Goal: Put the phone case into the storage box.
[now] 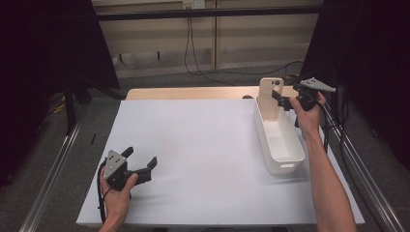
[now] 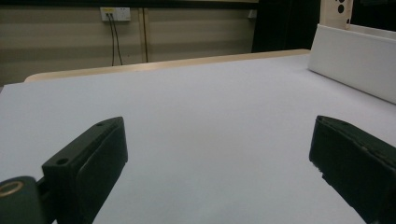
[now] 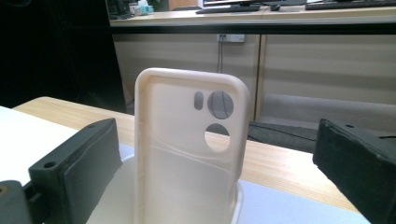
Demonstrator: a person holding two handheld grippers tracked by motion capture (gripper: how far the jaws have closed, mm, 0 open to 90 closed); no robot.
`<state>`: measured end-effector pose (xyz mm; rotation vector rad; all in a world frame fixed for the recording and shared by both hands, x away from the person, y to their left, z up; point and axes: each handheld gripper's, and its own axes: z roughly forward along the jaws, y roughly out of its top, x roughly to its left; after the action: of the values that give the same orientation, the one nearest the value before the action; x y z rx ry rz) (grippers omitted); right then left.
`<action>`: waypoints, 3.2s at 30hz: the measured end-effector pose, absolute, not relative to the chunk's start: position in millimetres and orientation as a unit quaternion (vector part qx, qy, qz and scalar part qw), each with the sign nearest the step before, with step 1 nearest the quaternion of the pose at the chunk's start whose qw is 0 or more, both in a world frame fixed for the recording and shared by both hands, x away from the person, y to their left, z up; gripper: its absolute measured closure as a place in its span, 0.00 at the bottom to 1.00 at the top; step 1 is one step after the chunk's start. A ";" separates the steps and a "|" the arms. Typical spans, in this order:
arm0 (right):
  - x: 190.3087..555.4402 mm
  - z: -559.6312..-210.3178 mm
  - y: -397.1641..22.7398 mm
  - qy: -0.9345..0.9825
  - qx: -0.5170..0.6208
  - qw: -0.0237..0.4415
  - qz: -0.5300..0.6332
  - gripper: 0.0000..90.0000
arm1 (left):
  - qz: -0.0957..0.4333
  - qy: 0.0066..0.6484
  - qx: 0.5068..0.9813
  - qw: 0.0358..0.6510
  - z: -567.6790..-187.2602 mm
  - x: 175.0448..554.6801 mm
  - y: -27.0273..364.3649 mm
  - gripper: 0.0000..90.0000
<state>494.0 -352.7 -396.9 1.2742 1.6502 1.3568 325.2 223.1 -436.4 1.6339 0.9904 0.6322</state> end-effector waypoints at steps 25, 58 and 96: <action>468.0 -389.0 -356.3 0.617 0.484 0.329 0.526 0.01 | 0.268 0.410 0.683 0.541 -434.2 321.0 225.2 0.05; 414.7 -379.9 -356.3 0.614 0.477 0.332 0.534 0.00 | 0.265 0.399 0.677 0.558 -432.2 314.9 230.3 0.04; 351.0 -379.5 -352.4 0.624 0.455 0.338 0.538 0.00 | 0.269 0.394 0.670 0.569 -429.5 307.9 230.0 0.02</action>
<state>351.0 -352.4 -379.5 1.1846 1.6265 1.4015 307.9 230.0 -429.5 1.5736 0.9257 0.6323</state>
